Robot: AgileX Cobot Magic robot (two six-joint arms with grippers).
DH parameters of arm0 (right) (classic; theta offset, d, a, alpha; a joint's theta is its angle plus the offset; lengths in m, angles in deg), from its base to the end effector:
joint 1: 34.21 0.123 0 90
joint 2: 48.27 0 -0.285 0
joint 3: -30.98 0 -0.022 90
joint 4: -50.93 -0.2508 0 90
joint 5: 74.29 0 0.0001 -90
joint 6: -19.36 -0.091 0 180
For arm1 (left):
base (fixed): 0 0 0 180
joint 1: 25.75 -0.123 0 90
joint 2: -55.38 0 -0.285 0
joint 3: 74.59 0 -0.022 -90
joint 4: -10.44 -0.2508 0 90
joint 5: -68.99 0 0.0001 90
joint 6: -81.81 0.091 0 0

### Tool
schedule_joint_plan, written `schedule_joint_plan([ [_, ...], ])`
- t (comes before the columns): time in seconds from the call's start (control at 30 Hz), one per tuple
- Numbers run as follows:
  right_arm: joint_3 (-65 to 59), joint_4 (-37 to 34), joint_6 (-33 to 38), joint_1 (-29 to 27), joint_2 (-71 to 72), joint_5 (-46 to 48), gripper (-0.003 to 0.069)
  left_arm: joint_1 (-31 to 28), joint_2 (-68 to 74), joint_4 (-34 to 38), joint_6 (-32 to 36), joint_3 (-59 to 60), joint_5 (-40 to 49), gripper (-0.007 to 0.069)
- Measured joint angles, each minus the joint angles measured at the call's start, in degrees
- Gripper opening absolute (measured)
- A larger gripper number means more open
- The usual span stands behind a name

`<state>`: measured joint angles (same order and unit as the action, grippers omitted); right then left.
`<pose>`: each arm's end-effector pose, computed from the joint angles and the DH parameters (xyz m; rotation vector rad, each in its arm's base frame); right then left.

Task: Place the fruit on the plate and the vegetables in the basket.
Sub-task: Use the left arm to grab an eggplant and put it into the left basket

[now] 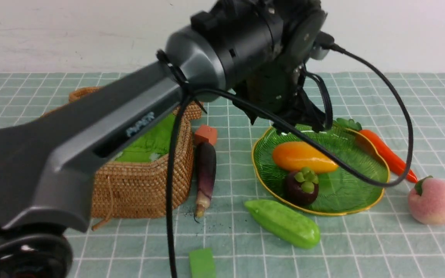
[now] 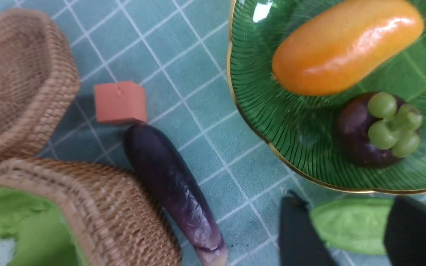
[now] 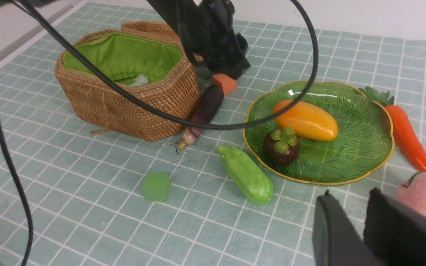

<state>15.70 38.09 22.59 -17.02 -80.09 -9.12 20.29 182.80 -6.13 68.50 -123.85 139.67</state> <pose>0.0035 0.0203 0.4270 -0.3894 1.9261 0.4212 0.3372 -0.3144 0.3479 0.7361 2.4182 -0.0176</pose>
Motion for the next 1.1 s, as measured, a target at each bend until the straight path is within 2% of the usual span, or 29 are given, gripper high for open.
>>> schedule_joint_plan([
  [0.07,0.00,0.00,0.00,0.00,0.00,0.00,0.0150,0.00,-1.72,0.83,-0.39,2.46,0.00,0.0229],
  [0.2,0.00,0.00,0.00,0.00,0.00,0.48,0.0150,0.00,-2.47,1.34,-2.93,8.40,0.00,0.0204],
  [0.3,0.00,0.06,0.00,0.00,0.00,1.93,0.0152,0.00,-1.74,-0.87,-5.90,15.34,-0.07,0.0265],
  [0.33,0.00,0.06,0.00,0.00,0.00,2.22,0.0153,-0.02,-1.13,-2.60,-8.03,17.54,-0.01,0.0308],
  [0.53,0.00,0.06,1.10,0.00,0.00,2.66,0.0155,-0.34,2.66,-12.33,-17.22,19.28,-0.76,0.0451],
  [0.67,0.00,0.06,1.27,0.00,0.00,2.66,0.0157,-0.61,5.91,-13.62,-18.63,19.35,-2.81,0.0477],
  [1.1,0.00,-1.07,1.31,0.00,0.00,3.50,0.0158,-0.61,10.28,-19.67,-23.30,19.44,-4.69,0.0480],
])
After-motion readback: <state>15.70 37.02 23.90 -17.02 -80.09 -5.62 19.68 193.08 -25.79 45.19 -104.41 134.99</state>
